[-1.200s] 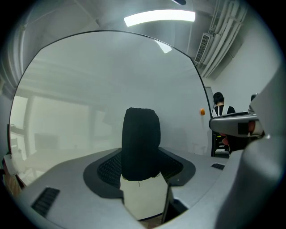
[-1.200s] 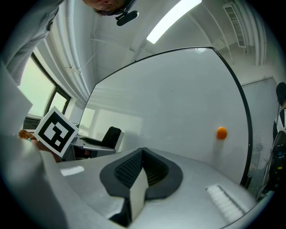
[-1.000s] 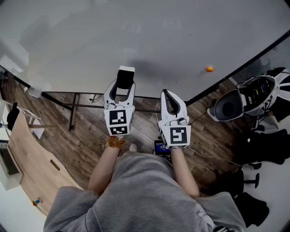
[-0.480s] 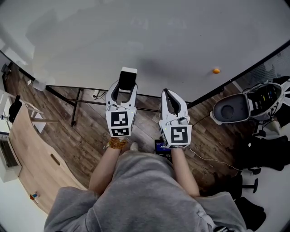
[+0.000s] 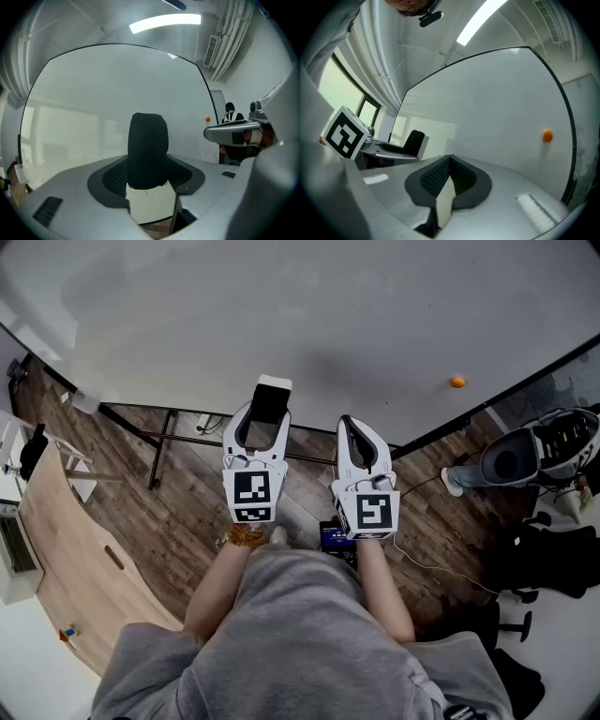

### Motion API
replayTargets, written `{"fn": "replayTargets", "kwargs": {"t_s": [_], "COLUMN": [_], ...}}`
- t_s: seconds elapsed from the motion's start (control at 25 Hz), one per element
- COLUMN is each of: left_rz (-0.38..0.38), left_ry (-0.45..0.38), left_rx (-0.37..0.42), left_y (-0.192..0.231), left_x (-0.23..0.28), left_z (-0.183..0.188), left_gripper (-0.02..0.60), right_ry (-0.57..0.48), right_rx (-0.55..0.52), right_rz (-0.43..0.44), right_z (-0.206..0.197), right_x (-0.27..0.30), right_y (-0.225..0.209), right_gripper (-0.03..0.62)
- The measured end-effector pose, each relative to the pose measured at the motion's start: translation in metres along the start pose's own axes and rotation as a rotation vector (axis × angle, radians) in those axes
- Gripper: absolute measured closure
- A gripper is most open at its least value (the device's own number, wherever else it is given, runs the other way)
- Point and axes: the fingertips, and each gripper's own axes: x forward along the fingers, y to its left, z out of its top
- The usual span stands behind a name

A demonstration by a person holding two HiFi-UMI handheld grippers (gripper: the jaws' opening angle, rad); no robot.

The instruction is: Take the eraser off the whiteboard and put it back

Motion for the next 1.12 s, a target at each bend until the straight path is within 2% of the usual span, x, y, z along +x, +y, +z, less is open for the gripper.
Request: {"fn": "replayTargets", "kwargs": {"t_s": [0.2,0.64,1.12], "left_rz": [-0.004,0.002,0.036], "left_ry": [-0.030,-0.033,-0.087], "left_rx": [0.003,0.002,0.020], "left_y": [-0.007,-0.007,0.001], "left_x": [-0.010,-0.031,-0.063], "left_z": [0.002,0.001,0.005], "left_gripper": [0.347,0.347,0.347], "right_ry": [0.010,-0.001,-0.030], "right_rx": [-0.003,0.003,0.010], "right_rz": [0.016,0.052,0.117], "right_z": [-0.008,-0.003,0.000], "right_x": [-0.002,0.000,-0.007], "right_y": [0.002,0.018,0.060], "right_gripper": [0.583,0.583,0.583]}}
